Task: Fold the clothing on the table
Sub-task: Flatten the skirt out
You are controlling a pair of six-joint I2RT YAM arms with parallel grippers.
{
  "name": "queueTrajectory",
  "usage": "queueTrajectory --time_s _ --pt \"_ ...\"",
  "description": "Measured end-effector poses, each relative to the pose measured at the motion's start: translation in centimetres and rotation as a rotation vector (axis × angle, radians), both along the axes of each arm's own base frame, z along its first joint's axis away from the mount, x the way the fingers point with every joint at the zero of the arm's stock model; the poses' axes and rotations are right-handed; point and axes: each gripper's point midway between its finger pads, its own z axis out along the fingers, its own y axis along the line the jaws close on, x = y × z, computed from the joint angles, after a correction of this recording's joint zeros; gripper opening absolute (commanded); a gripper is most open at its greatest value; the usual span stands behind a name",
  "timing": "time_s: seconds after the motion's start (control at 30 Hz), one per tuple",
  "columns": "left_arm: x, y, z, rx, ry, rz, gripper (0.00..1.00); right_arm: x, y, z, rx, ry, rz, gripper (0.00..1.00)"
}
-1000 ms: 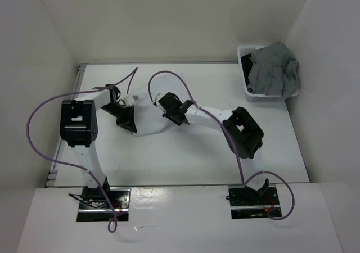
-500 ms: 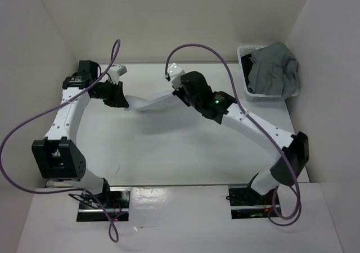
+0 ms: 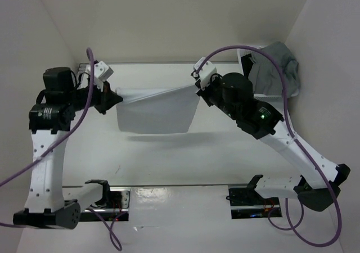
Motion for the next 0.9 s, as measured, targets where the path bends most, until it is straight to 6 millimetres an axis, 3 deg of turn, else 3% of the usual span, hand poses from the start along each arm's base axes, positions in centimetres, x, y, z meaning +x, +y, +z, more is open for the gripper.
queueTrajectory --time_s 0.13,0.37,0.73,0.9 --pt "-3.0 -0.8 3.2 -0.009 -0.123 -0.035 0.07 -1.6 -0.4 1.4 0.021 -0.011 0.055 0.09" --pt "-5.8 -1.5 4.9 -0.026 -0.193 -0.078 0.11 -4.5 0.0 2.9 0.038 0.010 0.201 0.10" --pt "-7.8 -1.7 -0.4 -0.014 -0.089 -0.105 0.11 -7.0 0.9 1.2 -0.008 0.080 0.350 0.12" --pt "-8.6 -1.7 -1.6 0.001 -0.079 -0.118 0.11 -8.5 1.4 0.2 -0.042 0.110 0.444 0.10"
